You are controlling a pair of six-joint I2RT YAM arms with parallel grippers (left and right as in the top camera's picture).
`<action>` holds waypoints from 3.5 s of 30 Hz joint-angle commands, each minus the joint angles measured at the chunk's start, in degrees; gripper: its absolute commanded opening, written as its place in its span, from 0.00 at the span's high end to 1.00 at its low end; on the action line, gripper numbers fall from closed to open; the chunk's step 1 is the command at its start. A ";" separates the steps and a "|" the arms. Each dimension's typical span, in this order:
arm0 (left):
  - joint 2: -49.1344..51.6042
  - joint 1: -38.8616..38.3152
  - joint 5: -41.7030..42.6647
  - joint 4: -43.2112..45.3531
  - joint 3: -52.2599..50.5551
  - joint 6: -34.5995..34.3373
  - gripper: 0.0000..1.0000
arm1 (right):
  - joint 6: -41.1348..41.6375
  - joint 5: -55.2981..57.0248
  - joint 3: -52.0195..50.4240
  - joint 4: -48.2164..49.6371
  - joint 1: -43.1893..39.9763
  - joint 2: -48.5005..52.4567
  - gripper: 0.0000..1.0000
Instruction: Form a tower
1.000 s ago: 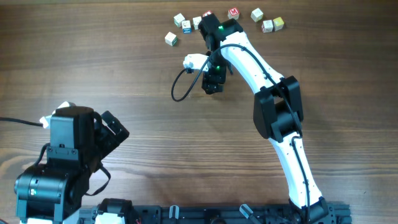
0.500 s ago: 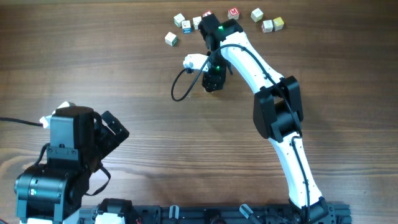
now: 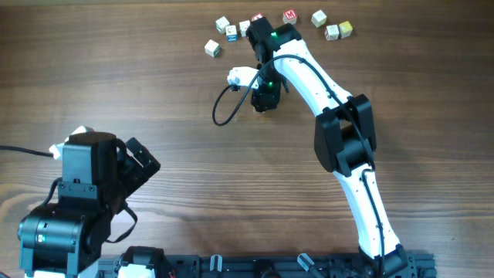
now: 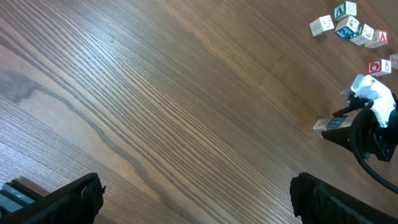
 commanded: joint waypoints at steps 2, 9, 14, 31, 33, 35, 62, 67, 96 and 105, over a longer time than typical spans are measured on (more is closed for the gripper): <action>0.00 0.33 0.11 0.07 -0.20 -0.72 0.00 | -0.11 0.15 0.37 -0.09 0.04 1.07 0.45; 0.00 0.33 0.11 0.07 -0.20 -0.72 0.00 | -0.11 0.15 0.37 0.15 0.02 1.07 0.10; 0.00 0.33 0.11 0.04 -0.20 -0.72 0.00 | 3.80 -0.11 0.63 0.85 0.83 -1.92 0.00; 0.00 0.33 0.11 0.07 -0.20 -0.72 0.00 | 108.50 11.63 -13.77 11.08 2.12 -22.62 0.01; 0.00 0.33 0.11 0.07 -0.20 -0.72 0.00 | 108.48 9.44 -19.26 14.80 2.12 -22.62 0.00; 0.00 0.33 0.11 0.07 -0.20 -0.72 0.00 | 108.04 8.46 -23.34 17.09 2.12 -22.62 0.00; 0.00 0.33 0.11 0.07 -0.20 -0.72 0.00 | 92.80 4.87 -25.75 20.06 3.52 -14.14 0.36; 0.00 0.33 0.11 0.07 -0.20 -0.72 0.00 | 91.30 7.04 -25.75 19.04 3.41 -14.14 0.39; 0.00 0.33 0.11 0.07 -0.20 -0.72 0.00 | 85.29 8.11 -25.75 19.41 3.48 -14.14 0.62; 0.00 0.33 0.11 0.07 -0.20 -0.72 0.00 | 83.12 8.07 -25.68 19.89 4.37 -14.16 0.44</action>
